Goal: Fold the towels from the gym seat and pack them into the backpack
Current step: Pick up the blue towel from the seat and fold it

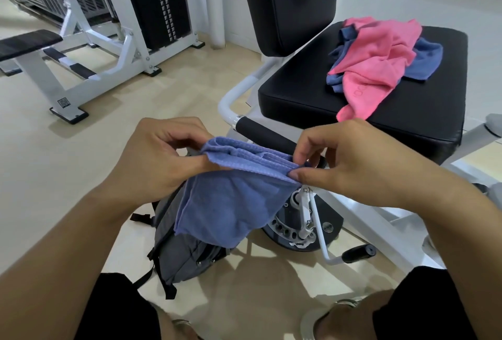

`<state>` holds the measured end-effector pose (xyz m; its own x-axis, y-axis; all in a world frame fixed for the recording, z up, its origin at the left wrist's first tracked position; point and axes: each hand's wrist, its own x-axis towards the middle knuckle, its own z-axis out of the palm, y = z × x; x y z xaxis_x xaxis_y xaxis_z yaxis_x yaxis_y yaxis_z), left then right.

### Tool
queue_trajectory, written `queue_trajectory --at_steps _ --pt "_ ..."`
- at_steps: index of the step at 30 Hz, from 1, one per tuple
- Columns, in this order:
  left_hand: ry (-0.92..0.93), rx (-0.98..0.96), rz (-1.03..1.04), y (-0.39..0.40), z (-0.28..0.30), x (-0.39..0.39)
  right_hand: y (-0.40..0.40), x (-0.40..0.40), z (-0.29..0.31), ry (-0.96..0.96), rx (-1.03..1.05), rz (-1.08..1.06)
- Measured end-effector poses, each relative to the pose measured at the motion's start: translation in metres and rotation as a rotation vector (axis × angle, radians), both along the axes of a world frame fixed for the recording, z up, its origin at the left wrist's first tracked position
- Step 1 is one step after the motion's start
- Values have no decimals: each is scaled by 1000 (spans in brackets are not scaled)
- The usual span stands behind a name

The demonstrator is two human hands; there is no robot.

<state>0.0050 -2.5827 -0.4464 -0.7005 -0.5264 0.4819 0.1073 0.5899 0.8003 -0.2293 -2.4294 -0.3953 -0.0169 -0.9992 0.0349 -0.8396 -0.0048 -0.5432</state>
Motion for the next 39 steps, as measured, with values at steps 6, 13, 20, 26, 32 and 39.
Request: queue_trajectory --at_steps 6,13,20,26,32,39 --pt "-8 82 14 2 -1 -1 -3 3 -3 -372 59 -97" --pt "-65 109 -65 5 -1 0 -1 6 -4 -375 72 -203" --pt "-89 129 -19 7 -2 -1 0 12 -4 -167 183 -147" --pt "-158 53 -29 12 0 -3 -2 7 2 -79 90 -234" --pt "-135 -11 34 14 0 -3 -3 7 2 -310 147 -299" --pt "-38 181 49 21 -2 -15 5 19 7 -171 259 -129"
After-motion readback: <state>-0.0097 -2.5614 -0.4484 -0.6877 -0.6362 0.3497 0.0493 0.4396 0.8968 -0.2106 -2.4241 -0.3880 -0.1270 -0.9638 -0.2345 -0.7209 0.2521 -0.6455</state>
